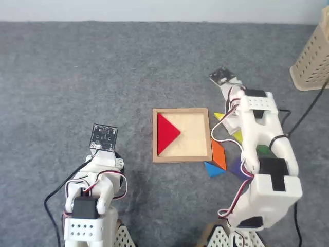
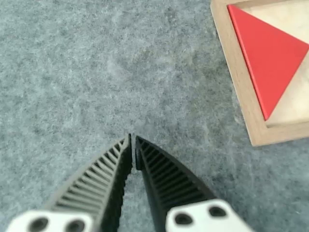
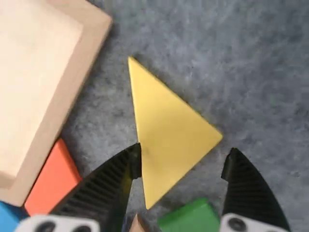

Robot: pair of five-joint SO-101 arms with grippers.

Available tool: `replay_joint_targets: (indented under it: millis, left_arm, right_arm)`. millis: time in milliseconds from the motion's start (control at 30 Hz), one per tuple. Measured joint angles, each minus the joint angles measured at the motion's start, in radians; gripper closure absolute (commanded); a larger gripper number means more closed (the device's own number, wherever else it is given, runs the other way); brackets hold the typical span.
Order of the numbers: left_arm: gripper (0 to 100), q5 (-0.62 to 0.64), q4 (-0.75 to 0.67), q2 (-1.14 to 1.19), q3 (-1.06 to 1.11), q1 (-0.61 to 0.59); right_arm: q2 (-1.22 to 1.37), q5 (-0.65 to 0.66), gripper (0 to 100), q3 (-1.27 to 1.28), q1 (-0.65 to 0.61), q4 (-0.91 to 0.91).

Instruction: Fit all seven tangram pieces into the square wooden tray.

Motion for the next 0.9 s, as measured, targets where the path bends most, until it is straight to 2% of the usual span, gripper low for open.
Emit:
replay_joint_targets:
  millis: [267,533,900]
  left_arm:
    - [99,0.000,0.000,0.000,0.000,0.000]
    - [99,0.000,0.000,0.000,0.000,0.000]
    - [99,0.000,0.000,0.000,0.000,0.000]
  right_arm:
    - [-0.002,0.023,72.6,-0.020,0.000,-0.005]
    - [0.135,0.048,72.6,-0.078,-0.008,-0.023]
    - [0.173,0.054,72.8,-0.126,-0.008,0.008]
